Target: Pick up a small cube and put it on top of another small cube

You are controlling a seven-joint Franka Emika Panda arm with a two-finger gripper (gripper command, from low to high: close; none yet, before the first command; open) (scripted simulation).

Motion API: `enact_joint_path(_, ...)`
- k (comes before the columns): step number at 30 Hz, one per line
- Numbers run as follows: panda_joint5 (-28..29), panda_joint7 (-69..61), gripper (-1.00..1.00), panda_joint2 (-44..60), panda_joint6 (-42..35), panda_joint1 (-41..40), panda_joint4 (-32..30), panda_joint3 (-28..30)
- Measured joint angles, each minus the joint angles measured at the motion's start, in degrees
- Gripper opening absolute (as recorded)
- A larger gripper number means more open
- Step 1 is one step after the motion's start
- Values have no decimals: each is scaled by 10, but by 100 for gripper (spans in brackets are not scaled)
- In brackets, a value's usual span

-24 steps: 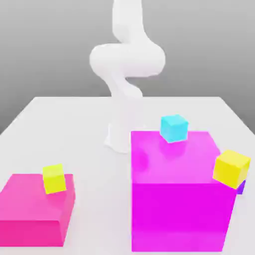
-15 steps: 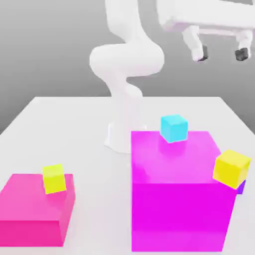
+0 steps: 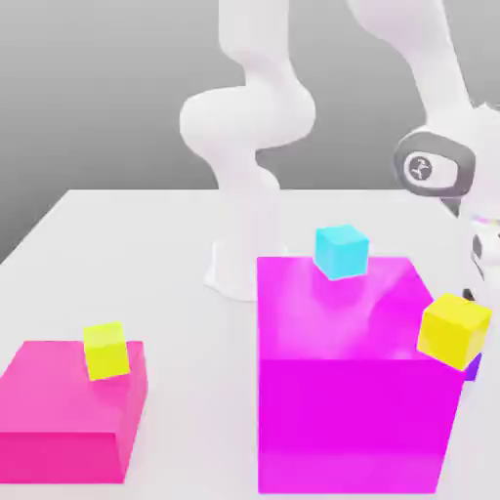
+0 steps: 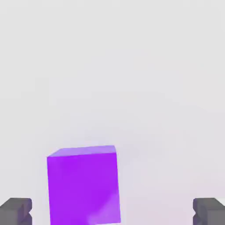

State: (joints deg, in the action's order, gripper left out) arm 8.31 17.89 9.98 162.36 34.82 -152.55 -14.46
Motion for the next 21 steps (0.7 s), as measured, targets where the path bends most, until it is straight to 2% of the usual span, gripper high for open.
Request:
enact_joint_path(3,45,32,0,62,49,34,11,42)
enact_joint_path(4,55,40,-100,82,64,47,14,58)
enact_joint_path(11,59,43,-100,86,67,49,15,61)
enact_joint_path(17,-23,-18,-100,-21,-21,20,-3,10)
enact_joint_path(21,-39,-13,-100,-84,-109,11,13,13)
